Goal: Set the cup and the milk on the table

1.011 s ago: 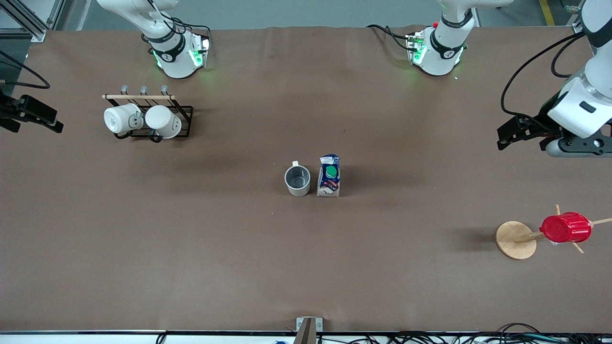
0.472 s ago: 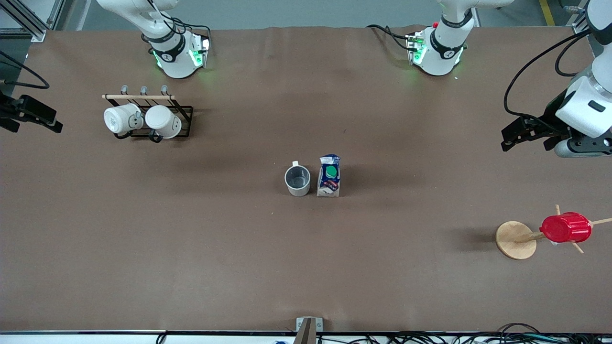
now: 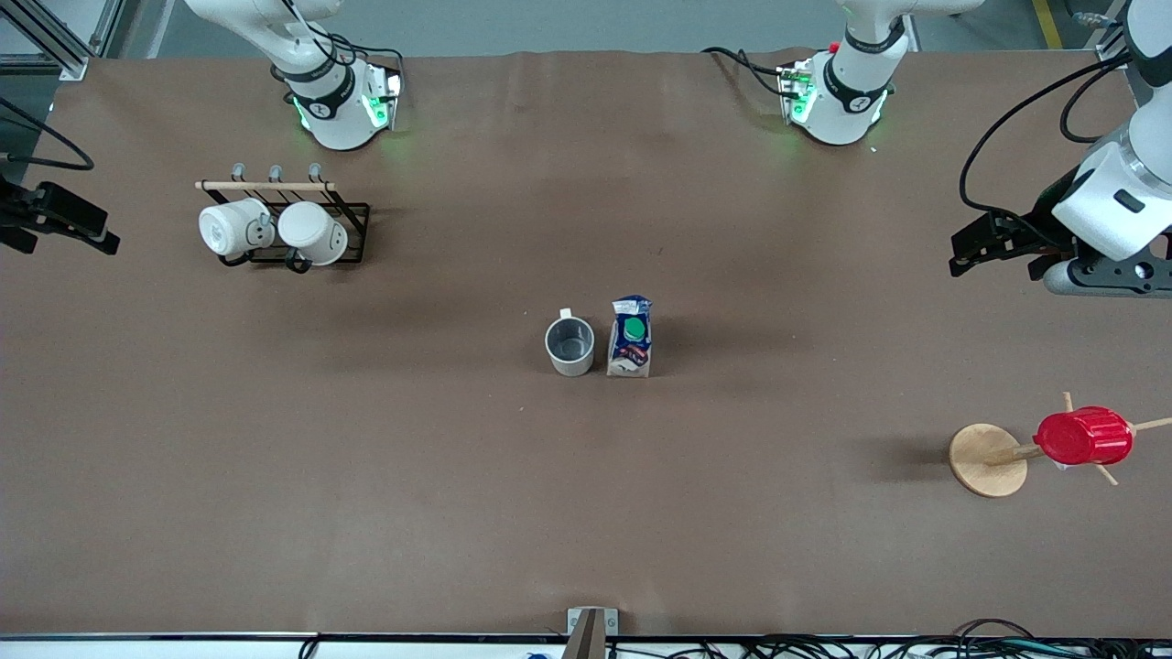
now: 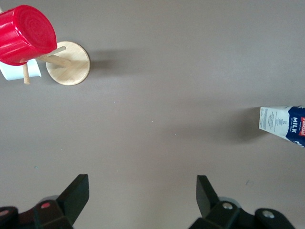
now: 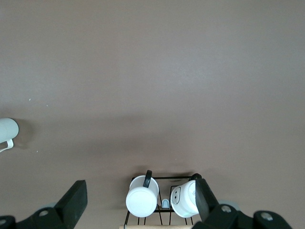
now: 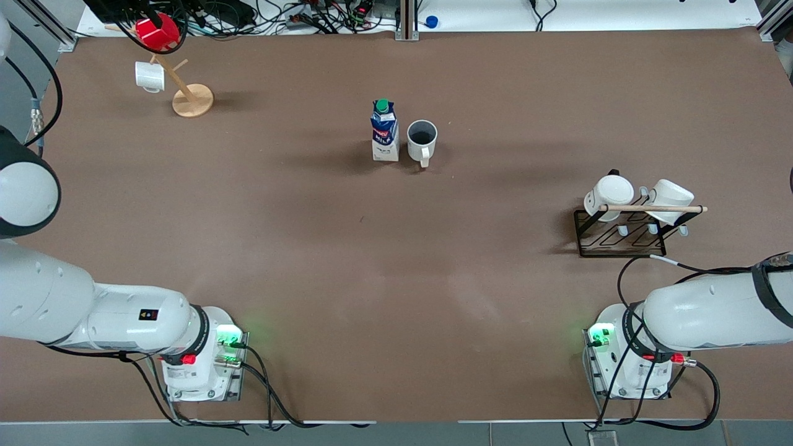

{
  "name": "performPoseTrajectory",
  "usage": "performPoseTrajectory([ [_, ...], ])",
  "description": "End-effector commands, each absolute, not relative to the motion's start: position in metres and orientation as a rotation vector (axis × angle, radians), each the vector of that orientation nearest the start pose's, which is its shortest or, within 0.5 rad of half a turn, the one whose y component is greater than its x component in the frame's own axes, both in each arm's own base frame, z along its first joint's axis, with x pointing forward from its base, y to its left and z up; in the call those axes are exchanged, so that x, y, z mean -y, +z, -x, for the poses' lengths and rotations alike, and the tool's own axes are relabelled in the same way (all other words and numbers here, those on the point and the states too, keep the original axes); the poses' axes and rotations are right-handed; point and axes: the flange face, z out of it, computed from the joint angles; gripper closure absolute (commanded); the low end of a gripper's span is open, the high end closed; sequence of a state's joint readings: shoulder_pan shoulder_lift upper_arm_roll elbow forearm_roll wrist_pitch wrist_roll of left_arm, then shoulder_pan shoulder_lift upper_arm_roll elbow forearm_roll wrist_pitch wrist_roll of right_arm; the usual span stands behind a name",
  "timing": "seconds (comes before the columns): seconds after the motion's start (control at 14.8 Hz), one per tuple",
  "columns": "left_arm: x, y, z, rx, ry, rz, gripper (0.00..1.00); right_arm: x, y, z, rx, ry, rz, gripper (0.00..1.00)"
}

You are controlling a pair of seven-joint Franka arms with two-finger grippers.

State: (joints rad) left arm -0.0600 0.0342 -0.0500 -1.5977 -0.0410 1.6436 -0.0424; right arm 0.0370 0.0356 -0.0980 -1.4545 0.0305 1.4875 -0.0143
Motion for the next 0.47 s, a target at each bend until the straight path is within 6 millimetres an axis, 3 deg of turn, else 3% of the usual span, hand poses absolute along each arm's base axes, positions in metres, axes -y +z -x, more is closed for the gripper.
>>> performPoseTrajectory([
  [0.0, 0.0664, 0.6072, -0.5642, -0.117, -0.015, 3.183, 0.01, 0.0321, 0.6538, -0.555, -0.061, 0.008, 3.121, 0.0],
  [0.4, 0.0669, 0.6076, -0.5646, -0.109, -0.022, 3.179, 0.01, 0.0321, 0.6538, -0.555, -0.061, 0.008, 3.121, 0.0],
])
